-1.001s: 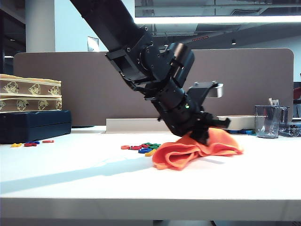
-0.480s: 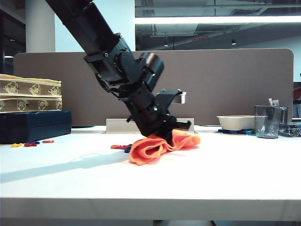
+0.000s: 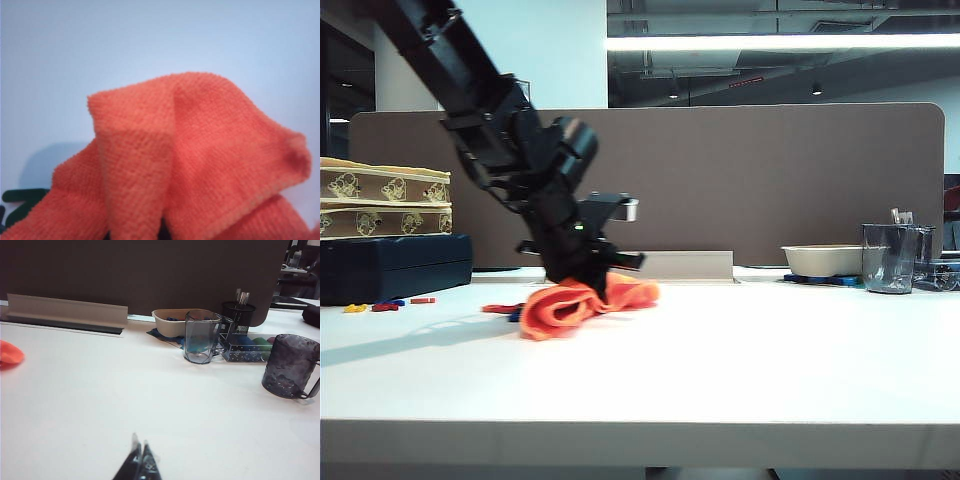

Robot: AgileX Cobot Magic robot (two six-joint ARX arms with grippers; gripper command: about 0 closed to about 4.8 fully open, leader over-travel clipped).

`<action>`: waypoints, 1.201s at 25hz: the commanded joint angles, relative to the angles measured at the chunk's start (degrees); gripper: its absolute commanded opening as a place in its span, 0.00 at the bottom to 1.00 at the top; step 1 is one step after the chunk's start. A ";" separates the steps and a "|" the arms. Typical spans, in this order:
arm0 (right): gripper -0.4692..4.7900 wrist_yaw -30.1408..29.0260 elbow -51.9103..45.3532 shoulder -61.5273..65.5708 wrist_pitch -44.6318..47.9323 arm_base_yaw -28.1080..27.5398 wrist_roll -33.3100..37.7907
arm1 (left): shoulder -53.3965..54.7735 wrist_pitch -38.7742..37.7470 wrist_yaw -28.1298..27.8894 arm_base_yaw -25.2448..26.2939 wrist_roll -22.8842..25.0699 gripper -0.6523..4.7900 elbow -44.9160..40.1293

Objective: Use an orange cloth to wipe the letter magnets on the table away for a distance.

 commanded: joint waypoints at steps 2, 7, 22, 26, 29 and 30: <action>0.08 0.04 -0.44 -0.20 0.90 0.00 0.07 | -0.96 -1.40 -0.48 3.43 0.31 0.11 0.00; 0.08 0.04 -0.44 -0.20 0.92 -0.02 0.07 | -1.77 -2.64 -0.68 7.87 3.56 0.11 -0.02; 0.08 0.04 -0.44 -0.20 0.92 -0.02 0.07 | -2.19 -2.86 -0.39 20.33 3.69 0.11 -0.31; 0.08 0.04 -0.44 -0.20 0.92 -0.02 0.07 | -3.04 -2.73 1.11 20.65 3.23 0.11 -0.31; 0.08 0.04 -0.44 -0.20 0.92 -0.02 0.07 | -5.35 -2.27 3.50 19.10 3.28 0.11 -0.31; 0.08 0.04 -0.44 -0.20 0.92 -0.02 0.07 | -6.23 -1.99 3.50 18.34 3.28 0.11 -0.28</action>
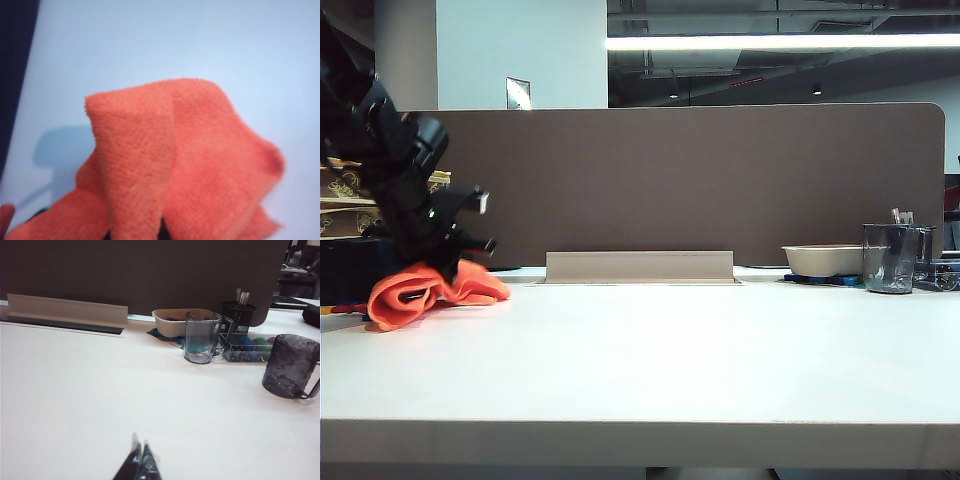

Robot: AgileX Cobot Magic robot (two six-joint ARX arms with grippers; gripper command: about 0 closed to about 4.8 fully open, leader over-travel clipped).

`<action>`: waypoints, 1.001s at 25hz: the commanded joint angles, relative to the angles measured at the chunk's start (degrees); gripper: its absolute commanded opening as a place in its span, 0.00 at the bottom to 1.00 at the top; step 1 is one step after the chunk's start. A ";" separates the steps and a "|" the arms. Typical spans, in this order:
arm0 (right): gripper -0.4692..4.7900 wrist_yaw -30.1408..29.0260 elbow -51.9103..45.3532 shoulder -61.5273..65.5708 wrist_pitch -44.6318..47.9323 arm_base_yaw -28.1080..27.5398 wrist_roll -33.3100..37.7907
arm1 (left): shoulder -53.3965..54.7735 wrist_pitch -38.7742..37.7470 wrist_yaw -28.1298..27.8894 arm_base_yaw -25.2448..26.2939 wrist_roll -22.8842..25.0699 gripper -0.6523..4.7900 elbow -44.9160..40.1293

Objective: Use an orange cloth to wipe the letter magnets on the table away for a distance.

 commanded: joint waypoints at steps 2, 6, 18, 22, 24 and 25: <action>0.08 0.04 -0.44 -0.20 0.92 -0.02 0.07 | -3.93 1.97 1.57 -2.91 -0.20 0.11 0.17; 0.08 0.04 -0.44 -0.20 0.92 -0.02 0.07 | -7.39 1.95 1.97 -6.62 -0.20 0.11 0.17; 0.08 0.04 -0.44 -0.20 0.90 0.00 0.07 | -12.85 -1.66 2.14 -25.57 -0.26 0.11 0.17; 0.08 0.07 -0.44 -0.20 0.92 0.00 0.07 | -14.16 -5.09 1.40 -30.34 -0.28 0.11 0.15; 0.08 0.04 -0.44 -0.20 0.92 0.00 0.07 | -15.76 -6.32 1.27 -33.09 -0.55 0.11 -0.22; 0.08 0.04 -0.44 -0.20 0.90 0.00 0.07 | -17.51 -5.49 0.02 -34.12 -1.75 0.11 -1.60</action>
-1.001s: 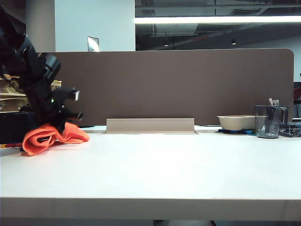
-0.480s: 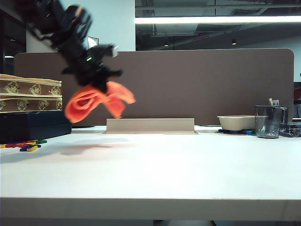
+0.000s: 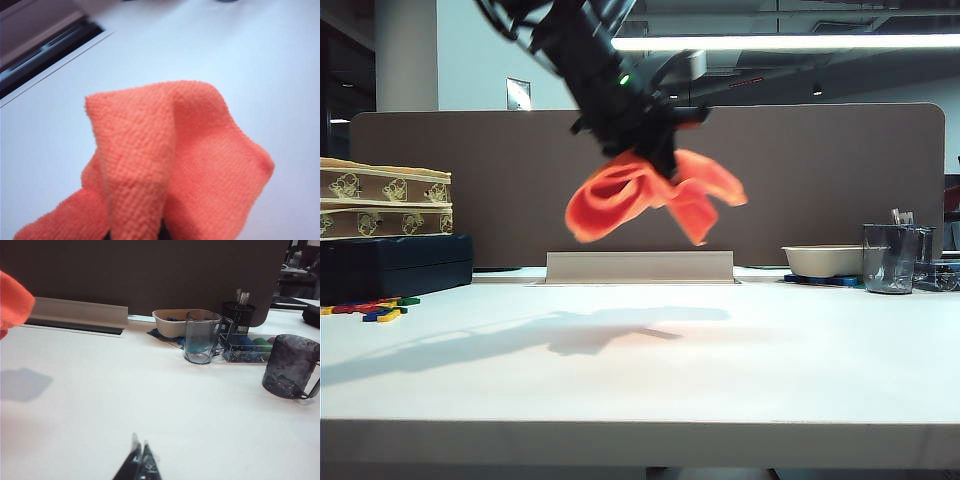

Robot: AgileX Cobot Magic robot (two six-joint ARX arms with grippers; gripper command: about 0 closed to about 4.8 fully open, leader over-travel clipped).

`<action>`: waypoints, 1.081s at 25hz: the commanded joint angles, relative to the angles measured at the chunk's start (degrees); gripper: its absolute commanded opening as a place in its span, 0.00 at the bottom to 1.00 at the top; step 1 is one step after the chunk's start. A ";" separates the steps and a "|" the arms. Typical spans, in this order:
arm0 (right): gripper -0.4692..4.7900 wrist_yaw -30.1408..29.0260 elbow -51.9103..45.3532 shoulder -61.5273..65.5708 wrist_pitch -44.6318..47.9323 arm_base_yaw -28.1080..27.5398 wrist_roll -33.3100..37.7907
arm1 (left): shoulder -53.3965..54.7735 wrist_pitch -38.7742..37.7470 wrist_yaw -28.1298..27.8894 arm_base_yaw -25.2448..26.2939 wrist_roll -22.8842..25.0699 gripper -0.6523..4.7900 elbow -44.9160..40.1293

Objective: Use an orange cloth to wipe the letter magnets on the table away for a distance.

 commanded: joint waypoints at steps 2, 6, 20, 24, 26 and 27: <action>0.08 0.04 -0.44 -0.20 0.92 0.00 0.07 | -5.25 2.23 -2.34 -2.51 -2.45 0.11 -3.72; 0.08 0.04 -0.44 -0.20 0.92 0.00 0.07 | -11.06 5.51 -2.60 -3.13 -3.89 0.11 -9.88; 0.08 0.04 -0.44 -0.20 0.90 -0.02 0.07 | -27.47 13.40 -2.43 -3.21 -6.43 0.11 -32.54; 0.08 0.04 -0.44 -0.20 0.92 -0.02 0.07 | -27.63 20.68 -1.86 -3.21 -6.47 0.11 -38.91; 0.08 0.04 -0.44 -0.20 0.90 -0.02 0.07 | -27.61 26.32 -1.07 -3.23 -6.75 0.11 -42.60; 0.08 0.04 -0.44 -0.20 0.92 -0.02 0.07 | -27.45 28.46 -1.09 -3.21 -7.76 0.11 -44.81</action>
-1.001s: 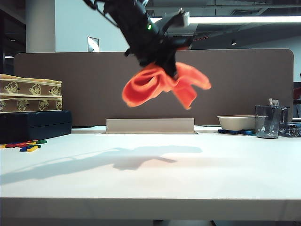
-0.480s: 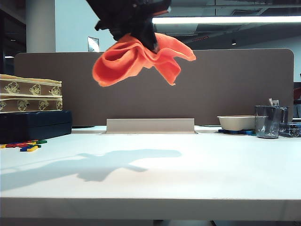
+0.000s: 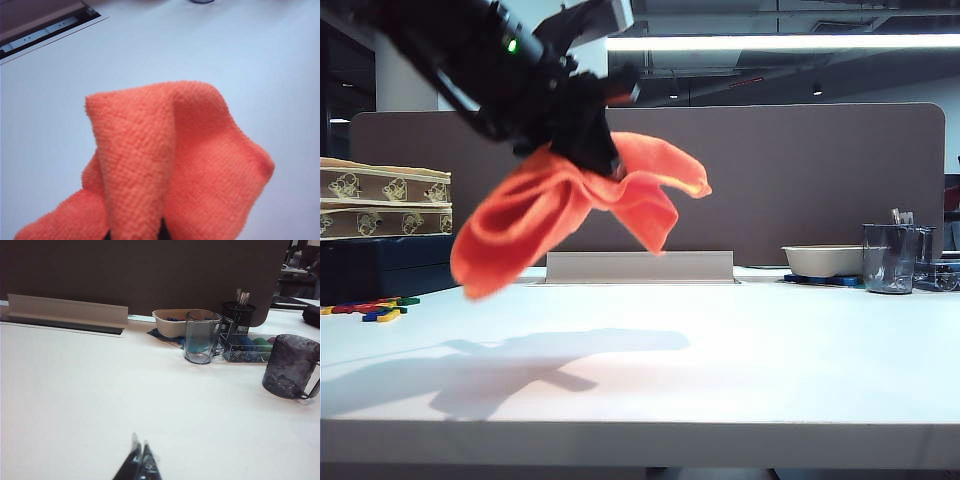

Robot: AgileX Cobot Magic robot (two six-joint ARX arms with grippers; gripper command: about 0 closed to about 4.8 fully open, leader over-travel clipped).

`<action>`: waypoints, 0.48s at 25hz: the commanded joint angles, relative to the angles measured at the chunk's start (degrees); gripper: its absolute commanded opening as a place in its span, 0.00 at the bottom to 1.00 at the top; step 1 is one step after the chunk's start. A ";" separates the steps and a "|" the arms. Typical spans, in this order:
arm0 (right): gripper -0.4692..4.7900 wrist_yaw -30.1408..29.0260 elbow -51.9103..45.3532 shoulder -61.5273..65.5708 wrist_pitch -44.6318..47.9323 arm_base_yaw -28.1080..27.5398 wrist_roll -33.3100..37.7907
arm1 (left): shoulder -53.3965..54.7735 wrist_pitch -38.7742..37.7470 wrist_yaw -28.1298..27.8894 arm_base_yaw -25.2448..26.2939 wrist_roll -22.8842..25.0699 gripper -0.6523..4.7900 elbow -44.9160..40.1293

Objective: Use an orange cloth to wipe the letter magnets on the table away for a distance.

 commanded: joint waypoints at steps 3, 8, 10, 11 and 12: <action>0.08 0.04 -0.44 -0.20 0.90 0.00 0.07 | 1.57 7.50 0.55 -0.09 -1.44 0.11 -6.78; 0.08 0.04 -0.44 -0.20 0.90 0.00 0.07 | 5.14 9.20 2.64 -0.09 -1.44 0.24 -7.48; 0.08 0.04 -0.44 -0.20 0.90 0.00 0.07 | 6.36 10.95 5.25 -0.09 -1.46 0.50 -7.48; 0.08 0.04 -0.44 -0.20 0.92 0.00 0.07 | 6.47 11.34 6.23 -0.09 -1.49 0.57 -7.48; 0.08 0.04 -0.44 -0.20 0.90 0.00 0.07 | 6.47 11.41 6.95 -0.09 -1.49 0.60 -7.48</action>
